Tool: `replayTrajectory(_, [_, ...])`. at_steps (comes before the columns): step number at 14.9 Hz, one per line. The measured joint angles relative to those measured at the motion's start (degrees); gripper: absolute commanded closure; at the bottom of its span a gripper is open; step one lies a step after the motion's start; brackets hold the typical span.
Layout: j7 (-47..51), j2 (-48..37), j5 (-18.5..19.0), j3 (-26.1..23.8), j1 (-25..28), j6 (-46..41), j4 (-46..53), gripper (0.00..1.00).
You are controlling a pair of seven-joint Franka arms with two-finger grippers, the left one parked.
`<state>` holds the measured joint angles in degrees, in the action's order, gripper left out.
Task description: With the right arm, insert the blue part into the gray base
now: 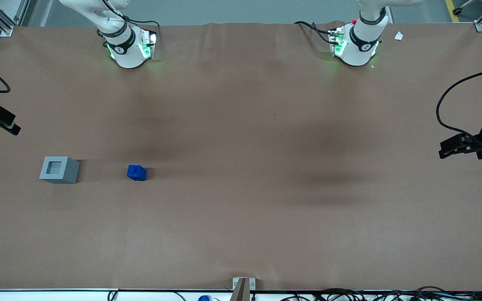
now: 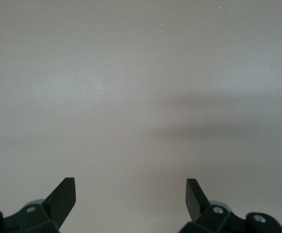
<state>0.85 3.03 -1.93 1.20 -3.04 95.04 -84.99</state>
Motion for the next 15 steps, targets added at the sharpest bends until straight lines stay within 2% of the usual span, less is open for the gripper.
replayTrajectory(7, [-0.17, 0.03, 0.0, -0.54, 0.01, -0.41, 0.0, 0.0])
replayTrajectory(11, [-0.28, 0.43, 0.0, -0.88, 0.49, -5.26, -0.04, 0.0])
replayTrajectory(15, [-0.22, 1.76, -0.12, -1.09, 1.64, -5.91, -0.4, 0.0])
